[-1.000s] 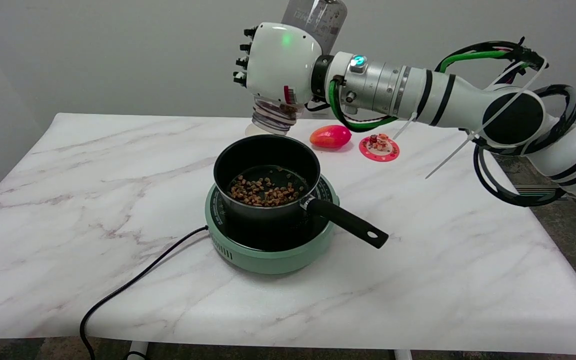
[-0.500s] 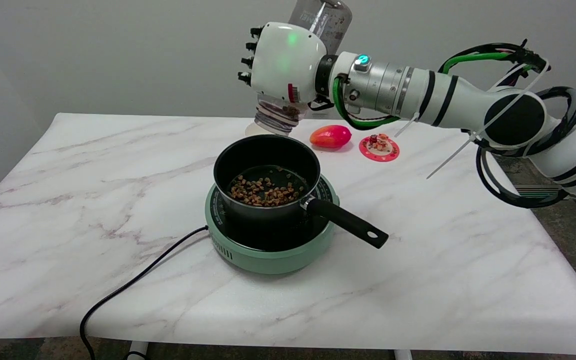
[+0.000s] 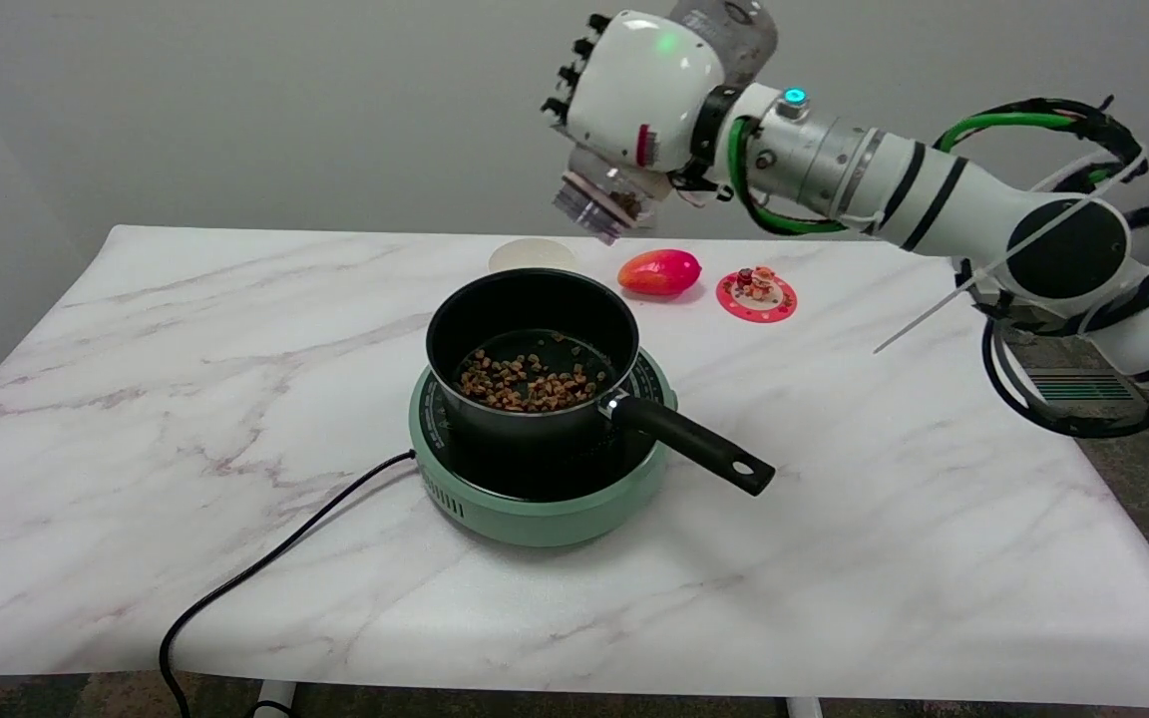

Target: Place the bottle onto the table.

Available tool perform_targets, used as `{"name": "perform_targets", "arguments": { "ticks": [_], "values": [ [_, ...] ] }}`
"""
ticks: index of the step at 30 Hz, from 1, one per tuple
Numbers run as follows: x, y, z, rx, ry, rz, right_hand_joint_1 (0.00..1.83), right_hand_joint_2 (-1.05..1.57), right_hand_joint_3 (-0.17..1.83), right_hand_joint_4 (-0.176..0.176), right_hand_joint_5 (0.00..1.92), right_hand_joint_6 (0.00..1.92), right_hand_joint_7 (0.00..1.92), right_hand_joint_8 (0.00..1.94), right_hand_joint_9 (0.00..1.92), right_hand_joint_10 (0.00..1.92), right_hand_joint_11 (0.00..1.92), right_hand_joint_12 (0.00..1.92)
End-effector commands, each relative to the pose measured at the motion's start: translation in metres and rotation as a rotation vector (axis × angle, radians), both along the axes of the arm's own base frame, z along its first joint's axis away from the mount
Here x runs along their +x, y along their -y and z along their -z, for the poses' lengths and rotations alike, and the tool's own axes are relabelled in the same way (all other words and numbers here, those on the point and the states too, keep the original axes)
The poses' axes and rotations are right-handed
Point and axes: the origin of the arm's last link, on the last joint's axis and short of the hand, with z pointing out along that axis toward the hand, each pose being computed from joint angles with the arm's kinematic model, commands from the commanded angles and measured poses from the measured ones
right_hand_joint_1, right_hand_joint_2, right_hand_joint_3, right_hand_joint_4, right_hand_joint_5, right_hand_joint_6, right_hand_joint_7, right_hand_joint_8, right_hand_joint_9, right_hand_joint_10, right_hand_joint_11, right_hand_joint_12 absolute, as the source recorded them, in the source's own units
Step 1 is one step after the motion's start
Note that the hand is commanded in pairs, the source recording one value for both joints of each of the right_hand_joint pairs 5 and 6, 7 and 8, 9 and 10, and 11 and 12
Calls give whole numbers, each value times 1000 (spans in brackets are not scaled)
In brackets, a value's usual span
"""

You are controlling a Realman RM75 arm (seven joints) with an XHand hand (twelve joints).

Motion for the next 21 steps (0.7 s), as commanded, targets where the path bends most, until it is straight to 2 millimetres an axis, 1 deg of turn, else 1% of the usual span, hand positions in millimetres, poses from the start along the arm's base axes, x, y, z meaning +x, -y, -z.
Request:
{"name": "perform_targets", "arguments": {
  "ticks": [1,6,11,15,17,21],
  "values": [
    [-16,-11,-132,-364,528,91,1526,780,765,0,1920,1920,1920,1920,1357,1357,1181,1181],
    [-19,-28,-173,-445,715,110,1533,769,775,0,1920,1920,1920,1920,1357,1357,1182,1182],
    [-30,-42,-203,-491,921,158,1538,766,778,0,1920,1920,1920,1920,1360,1360,1186,1186],
    [-48,-52,-232,-478,1170,219,1540,763,783,0,1920,1920,1920,1920,1363,1363,1187,1187],
    [-59,-57,-242,-437,1285,248,1543,757,795,0,1920,1920,1920,1920,1367,1367,1187,1187],
    [-90,-68,-265,-324,1541,305,1553,769,784,0,1920,1920,1920,1920,1384,1384,1192,1192]
  ]
}}
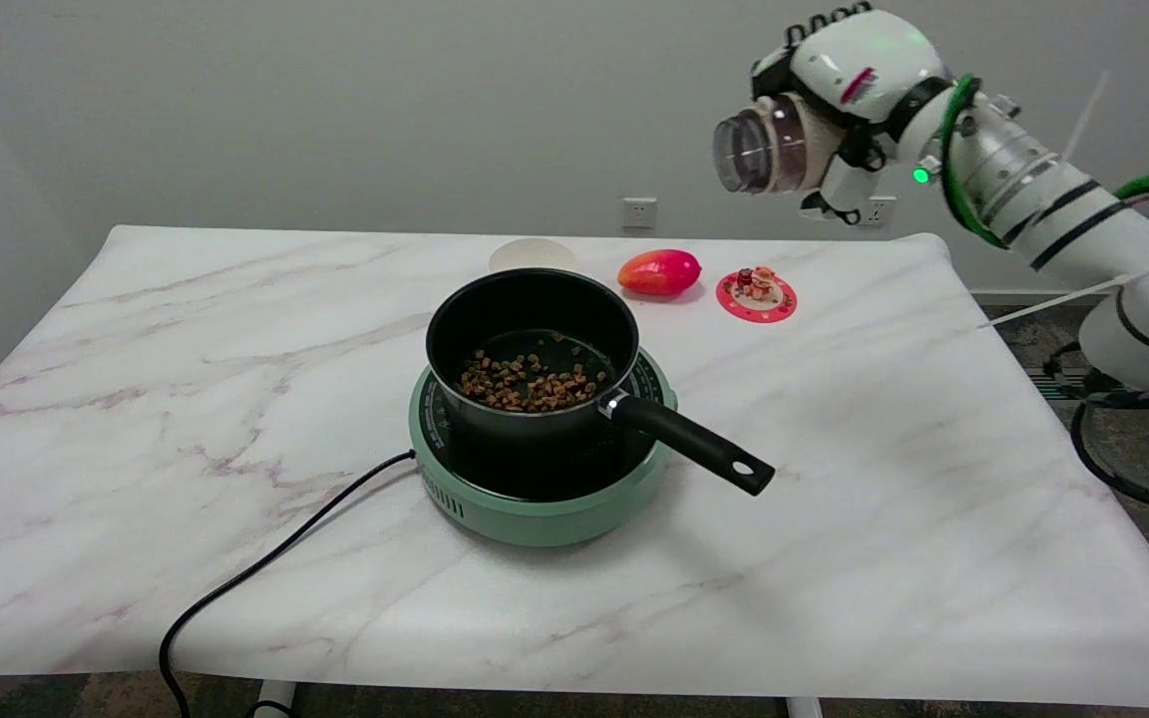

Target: Place the bottle onto the table.

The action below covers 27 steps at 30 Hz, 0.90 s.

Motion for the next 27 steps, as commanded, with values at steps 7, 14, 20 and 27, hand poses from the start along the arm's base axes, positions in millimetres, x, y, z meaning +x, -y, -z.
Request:
{"name": "perform_targets", "arguments": {
  "ticks": [7,14,20,27],
  "values": [
    [-119,-55,-143,113,1194,-18,1560,840,727,0,1920,1920,1920,1920,1425,1425,1218,1218],
    [-151,-53,-147,197,1334,-70,1547,915,686,0,1920,1920,1920,1920,1448,1448,1231,1231],
    [-166,-53,-142,266,1427,-107,1545,928,685,0,1920,1920,1920,1920,1456,1456,1232,1232],
    [-184,-54,-135,274,1522,-100,1531,961,660,0,1920,1920,1920,1920,1460,1460,1240,1240]
  ]
}}
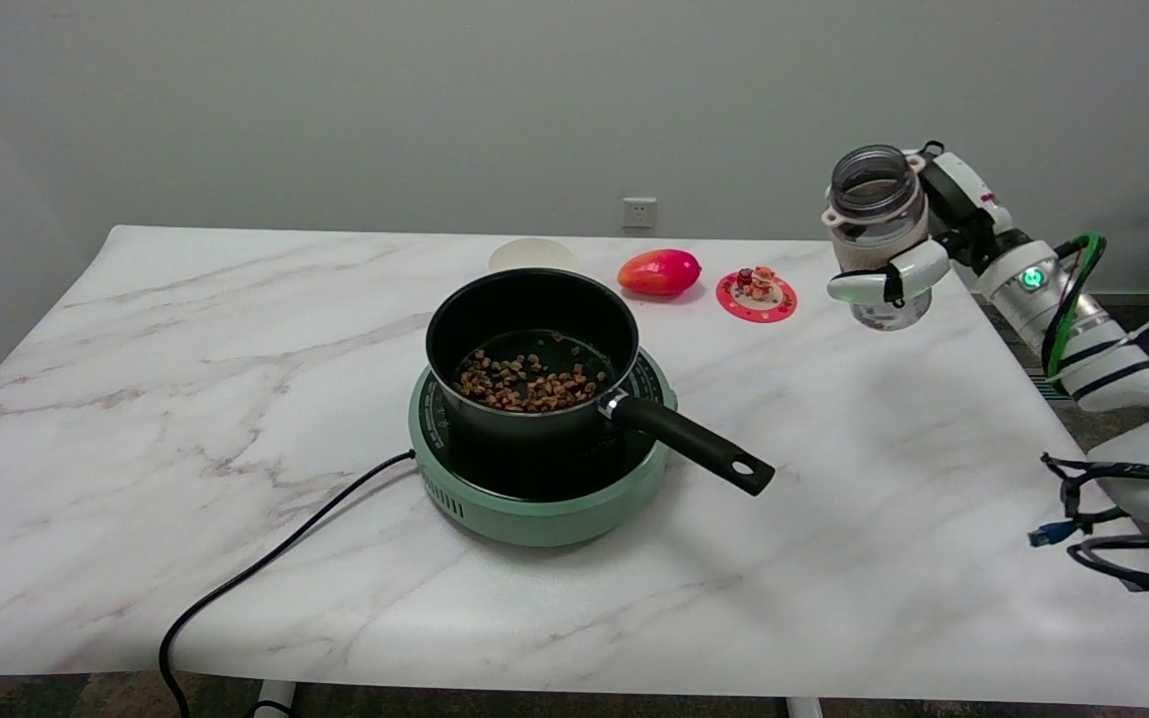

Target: Place the bottle onto the table.

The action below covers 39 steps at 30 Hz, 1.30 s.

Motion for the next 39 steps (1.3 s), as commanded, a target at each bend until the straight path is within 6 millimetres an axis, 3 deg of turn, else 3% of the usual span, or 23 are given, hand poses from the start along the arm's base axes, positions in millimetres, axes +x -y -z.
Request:
{"name": "perform_targets", "arguments": {
  "ticks": [1,4,5,7,15,25,39],
  "values": [
    [-55,-22,-14,-16,394,-156,1530,963,658,0,1920,1920,1920,1920,1460,1460,1240,1240],
    [-64,-22,-10,-16,423,-138,1529,967,654,0,1920,1920,1920,1920,1461,1461,1239,1239],
    [-53,-12,23,187,488,-148,1527,970,649,0,1920,1920,1920,1920,1460,1460,1239,1239],
    [-76,-21,-4,-20,468,-120,1524,975,645,0,1920,1920,1920,1920,1459,1459,1239,1239],
    [-102,-12,11,-27,545,-69,1527,959,650,0,1920,1920,1920,1920,1444,1444,1238,1238],
    [-106,4,20,-38,497,-32,1546,879,711,0,1920,1920,1920,1920,1419,1419,1224,1224],
    [-119,13,36,-96,471,-31,1565,888,698,0,1920,1920,1920,1920,1442,1442,1228,1228]
  ]
}}
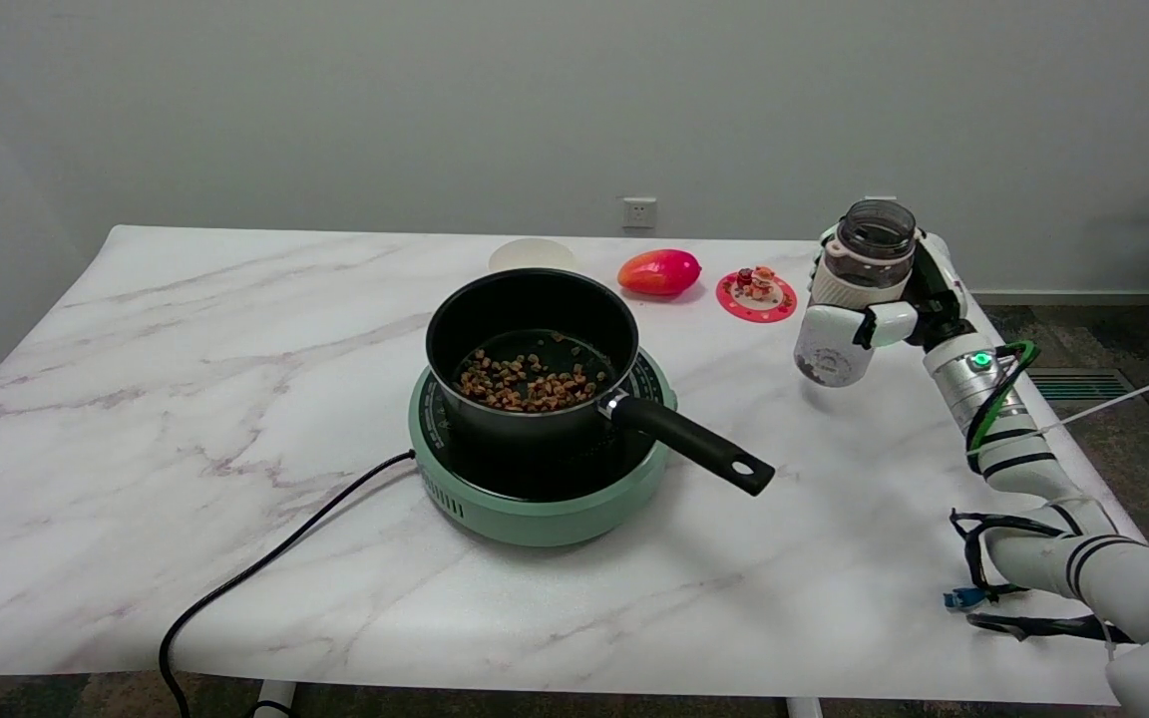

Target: Place the bottle onto the table.

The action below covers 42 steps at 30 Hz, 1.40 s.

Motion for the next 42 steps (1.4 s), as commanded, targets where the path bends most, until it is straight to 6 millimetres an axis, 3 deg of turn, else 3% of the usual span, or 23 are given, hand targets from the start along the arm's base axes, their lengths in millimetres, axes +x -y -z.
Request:
{"name": "perform_targets", "arguments": {
  "ticks": [1,17,42],
  "values": [
    [-18,14,21,-39,-2,22,1566,888,698,0,1920,1920,1920,1920,1442,1442,1228,1228],
    [-29,13,38,-28,14,26,1565,905,665,0,1920,1920,1920,1920,1451,1451,1233,1233],
    [-35,4,37,-64,-3,29,1569,889,674,0,1920,1920,1920,1920,1457,1457,1231,1231]
  ]
}}
